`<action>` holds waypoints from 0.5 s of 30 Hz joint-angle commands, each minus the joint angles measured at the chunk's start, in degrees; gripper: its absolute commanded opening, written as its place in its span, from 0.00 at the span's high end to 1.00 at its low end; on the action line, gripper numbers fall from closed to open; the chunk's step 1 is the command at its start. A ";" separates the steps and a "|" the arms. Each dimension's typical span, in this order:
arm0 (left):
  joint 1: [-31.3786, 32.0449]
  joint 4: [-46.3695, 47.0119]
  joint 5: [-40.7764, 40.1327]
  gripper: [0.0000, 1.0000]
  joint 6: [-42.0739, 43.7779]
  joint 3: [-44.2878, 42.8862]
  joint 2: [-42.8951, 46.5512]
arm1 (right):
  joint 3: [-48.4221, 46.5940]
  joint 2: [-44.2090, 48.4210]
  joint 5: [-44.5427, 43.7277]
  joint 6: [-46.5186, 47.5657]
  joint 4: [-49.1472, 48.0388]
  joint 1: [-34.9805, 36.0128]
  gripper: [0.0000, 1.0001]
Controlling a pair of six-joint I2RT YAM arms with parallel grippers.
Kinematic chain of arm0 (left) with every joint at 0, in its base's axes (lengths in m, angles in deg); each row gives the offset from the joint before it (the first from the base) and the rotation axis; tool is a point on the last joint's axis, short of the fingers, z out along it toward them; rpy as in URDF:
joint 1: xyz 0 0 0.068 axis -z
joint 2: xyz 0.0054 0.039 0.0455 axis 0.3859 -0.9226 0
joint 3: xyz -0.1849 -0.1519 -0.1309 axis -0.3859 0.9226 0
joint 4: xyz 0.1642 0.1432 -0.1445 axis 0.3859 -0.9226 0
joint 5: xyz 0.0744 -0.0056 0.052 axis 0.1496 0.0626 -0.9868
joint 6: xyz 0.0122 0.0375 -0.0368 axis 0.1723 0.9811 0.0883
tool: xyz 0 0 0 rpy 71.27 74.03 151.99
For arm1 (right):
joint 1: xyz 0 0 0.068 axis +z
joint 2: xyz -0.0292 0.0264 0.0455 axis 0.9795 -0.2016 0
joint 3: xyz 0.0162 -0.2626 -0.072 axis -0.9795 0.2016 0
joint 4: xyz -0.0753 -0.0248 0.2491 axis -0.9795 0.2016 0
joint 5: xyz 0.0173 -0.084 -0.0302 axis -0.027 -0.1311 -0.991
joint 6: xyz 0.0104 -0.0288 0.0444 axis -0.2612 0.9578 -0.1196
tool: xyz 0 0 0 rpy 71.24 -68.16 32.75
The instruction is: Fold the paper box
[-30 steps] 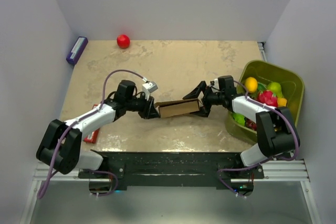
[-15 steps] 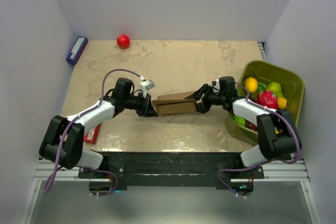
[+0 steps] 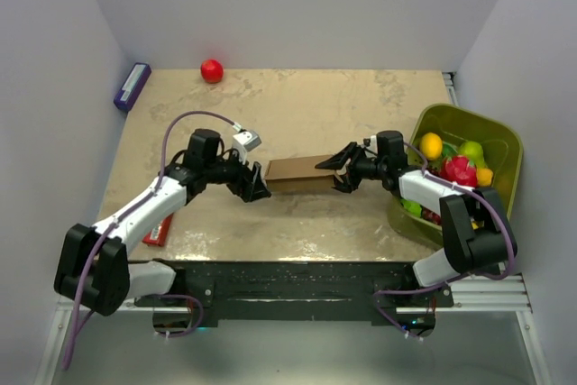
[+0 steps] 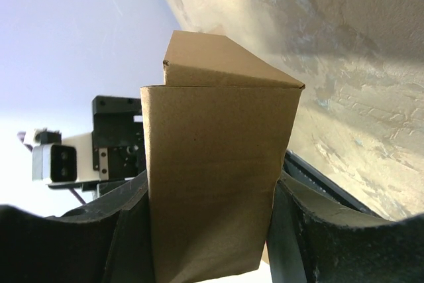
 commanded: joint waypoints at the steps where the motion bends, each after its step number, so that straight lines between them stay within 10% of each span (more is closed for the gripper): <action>1: -0.03 -0.09 -6.28 0.19 3.85 -2.11 4.06 | 1.12 -2.44 3.26 -2.47 0.49 -0.31 0.69; 15: 0.32 10.63 -0.92 0.44 0.35 -1.85 -1.21 | 2.79 -3.67 3.62 -5.19 -2.05 0.13 0.67</action>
